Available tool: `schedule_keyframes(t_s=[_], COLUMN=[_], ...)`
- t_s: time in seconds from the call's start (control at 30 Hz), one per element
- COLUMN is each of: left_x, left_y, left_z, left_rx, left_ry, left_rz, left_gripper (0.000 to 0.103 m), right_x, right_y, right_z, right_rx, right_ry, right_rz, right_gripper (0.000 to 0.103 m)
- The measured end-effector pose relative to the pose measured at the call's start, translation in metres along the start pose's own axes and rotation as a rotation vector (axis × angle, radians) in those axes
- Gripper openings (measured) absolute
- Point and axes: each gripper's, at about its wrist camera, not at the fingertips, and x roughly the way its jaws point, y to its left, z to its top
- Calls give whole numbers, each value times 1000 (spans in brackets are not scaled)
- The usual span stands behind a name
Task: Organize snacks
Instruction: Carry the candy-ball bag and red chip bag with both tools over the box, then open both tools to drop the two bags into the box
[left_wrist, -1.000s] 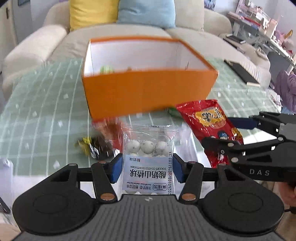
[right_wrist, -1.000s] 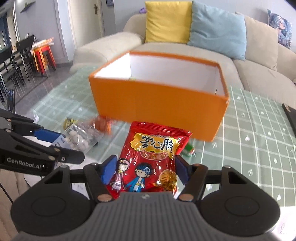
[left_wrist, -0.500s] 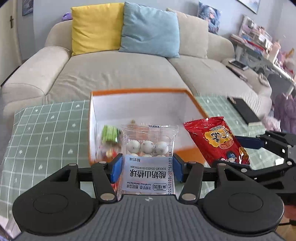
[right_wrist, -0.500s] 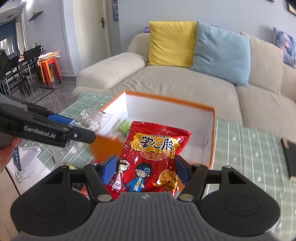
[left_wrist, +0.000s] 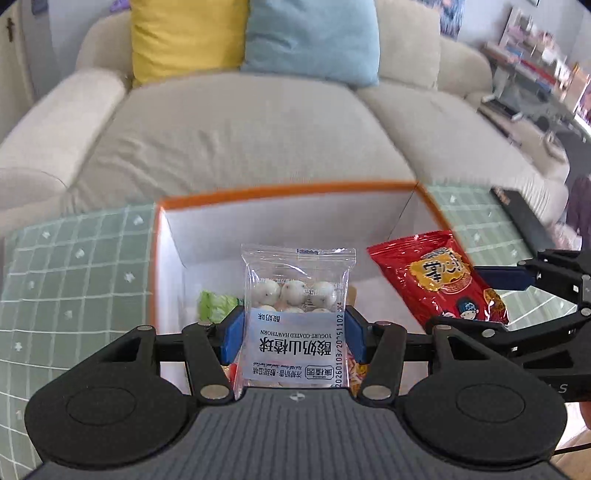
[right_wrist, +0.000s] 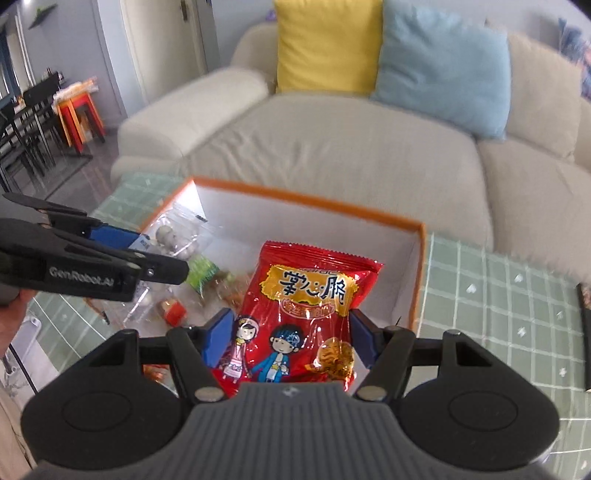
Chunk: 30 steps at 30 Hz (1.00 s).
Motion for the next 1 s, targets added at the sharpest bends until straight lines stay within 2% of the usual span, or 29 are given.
schedule_keyframes(t_s=[0.07,0.13,0.37,0.57,0.7,1.0], left_x=[18,36,69,81,87,80], left_y=[1,3,5,4,3,2], left_z=[1,1,2,3,3,2], left_rx=[0,1,23,25,40,45], left_ry=[43,78,159,187,202,194], left_rz=[1,33,95,113,141,104], left_gripper=[63,63,63,66,68,74], right_x=[19,37,75,87,89,106], right_y=[-6,-10,-11,0,5,6], right_z=[0,0,2,6,8,5], right_rx=[20,28,6,-50,-57,-23], right_ry=[51,102,210,254,291,378], right_rz=[8,13,-12,-77,-65,-75], right_gripper=[65,65,66,66,66,68])
